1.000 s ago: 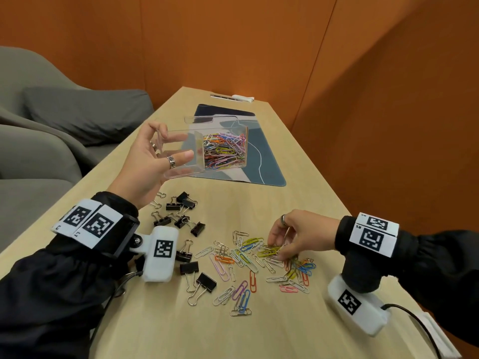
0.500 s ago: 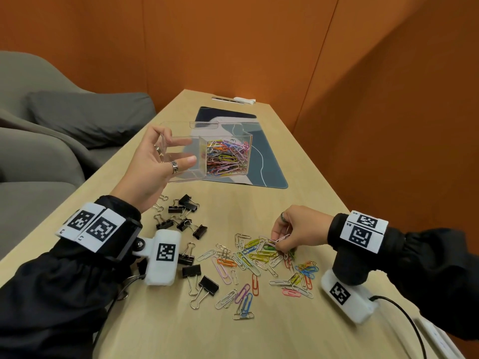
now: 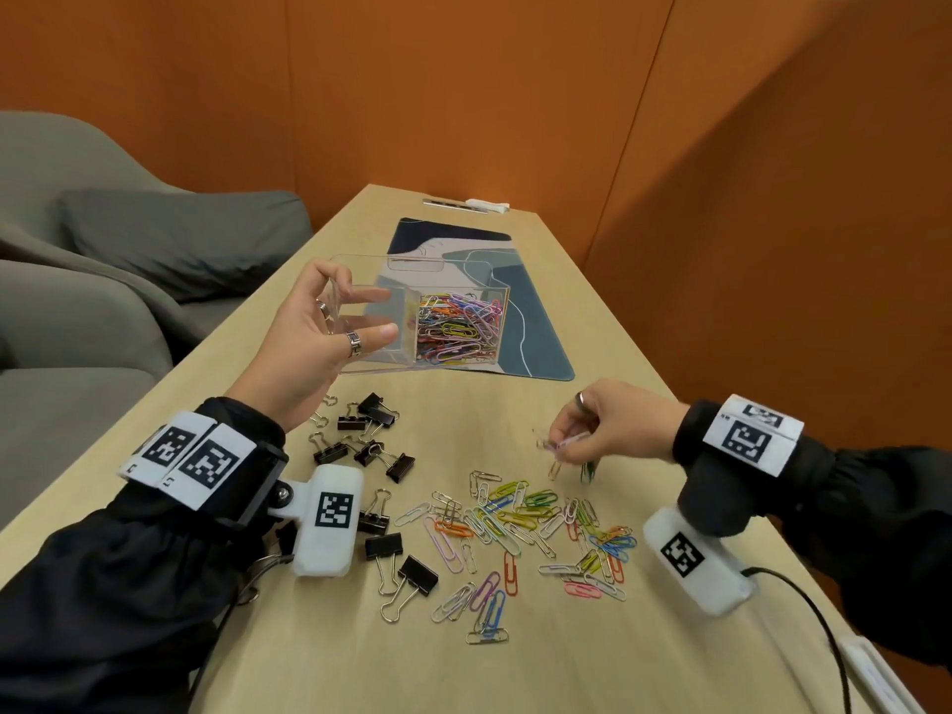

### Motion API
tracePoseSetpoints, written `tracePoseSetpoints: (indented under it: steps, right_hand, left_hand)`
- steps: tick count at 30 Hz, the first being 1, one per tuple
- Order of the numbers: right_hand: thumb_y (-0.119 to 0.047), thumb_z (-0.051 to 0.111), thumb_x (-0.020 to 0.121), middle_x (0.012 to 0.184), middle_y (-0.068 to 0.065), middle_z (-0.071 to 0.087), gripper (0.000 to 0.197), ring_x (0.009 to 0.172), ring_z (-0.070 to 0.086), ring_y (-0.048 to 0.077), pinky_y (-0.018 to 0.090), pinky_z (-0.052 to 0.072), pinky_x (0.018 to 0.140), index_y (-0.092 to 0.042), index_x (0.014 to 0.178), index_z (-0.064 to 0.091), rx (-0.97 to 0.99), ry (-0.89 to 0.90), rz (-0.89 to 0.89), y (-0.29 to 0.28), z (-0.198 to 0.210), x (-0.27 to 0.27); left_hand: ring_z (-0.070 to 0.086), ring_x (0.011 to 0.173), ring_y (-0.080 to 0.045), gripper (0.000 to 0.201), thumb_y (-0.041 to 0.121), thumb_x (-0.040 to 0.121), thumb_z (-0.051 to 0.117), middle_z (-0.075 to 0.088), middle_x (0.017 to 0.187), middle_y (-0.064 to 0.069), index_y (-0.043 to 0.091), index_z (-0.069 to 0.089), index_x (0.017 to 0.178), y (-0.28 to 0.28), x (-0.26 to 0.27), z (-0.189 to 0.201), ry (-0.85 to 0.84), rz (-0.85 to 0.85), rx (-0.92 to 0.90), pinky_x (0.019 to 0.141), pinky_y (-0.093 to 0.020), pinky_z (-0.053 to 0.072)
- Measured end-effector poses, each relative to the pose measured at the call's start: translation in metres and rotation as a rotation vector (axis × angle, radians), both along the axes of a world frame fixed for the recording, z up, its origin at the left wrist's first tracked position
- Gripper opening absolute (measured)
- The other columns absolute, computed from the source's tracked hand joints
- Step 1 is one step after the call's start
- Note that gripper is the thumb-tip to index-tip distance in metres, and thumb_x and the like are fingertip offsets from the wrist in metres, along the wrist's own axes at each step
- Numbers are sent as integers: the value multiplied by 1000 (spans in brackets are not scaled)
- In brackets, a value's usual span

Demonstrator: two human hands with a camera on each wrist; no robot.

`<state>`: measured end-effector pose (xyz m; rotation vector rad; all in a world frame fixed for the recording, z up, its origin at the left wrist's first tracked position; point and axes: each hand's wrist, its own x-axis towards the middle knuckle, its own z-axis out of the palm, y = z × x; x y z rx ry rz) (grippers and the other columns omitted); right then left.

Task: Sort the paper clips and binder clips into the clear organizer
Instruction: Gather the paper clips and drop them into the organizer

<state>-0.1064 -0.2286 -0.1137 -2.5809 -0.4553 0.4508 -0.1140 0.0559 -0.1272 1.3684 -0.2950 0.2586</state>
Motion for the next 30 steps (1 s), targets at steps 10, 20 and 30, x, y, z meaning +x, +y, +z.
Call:
tracePoseSetpoints:
  steps: [10, 20, 30]
  right_hand:
    - [1, 69, 80, 62, -6, 66, 11, 53, 58, -1, 11, 49, 55, 5, 90, 68, 296, -264, -2, 31, 91, 22]
    - [-28, 77, 75, 75, -9, 71, 8, 73, 69, 11, 37, 57, 83, -24, 75, 70, -95, -432, 112, 88, 101, 47]
    - [-15, 75, 78, 93, 2, 73, 21, 81, 68, 6, 26, 56, 84, -12, 99, 71, 176, -465, 178, 77, 86, 45]
  left_hand:
    - [62, 98, -28, 44, -13, 78, 59, 60, 116, -9, 25, 37, 79, -2, 2, -3, -14, -51, 1, 77, -29, 53]
    - [62, 96, -27, 42, -12, 74, 61, 61, 113, -9, 22, 37, 79, -7, 1, -5, -13, -97, -10, 74, -25, 56]
    - [65, 97, -26, 40, -3, 67, 66, 60, 118, -12, 22, 37, 79, -4, 4, -6, 2, -83, -61, 70, -24, 54]
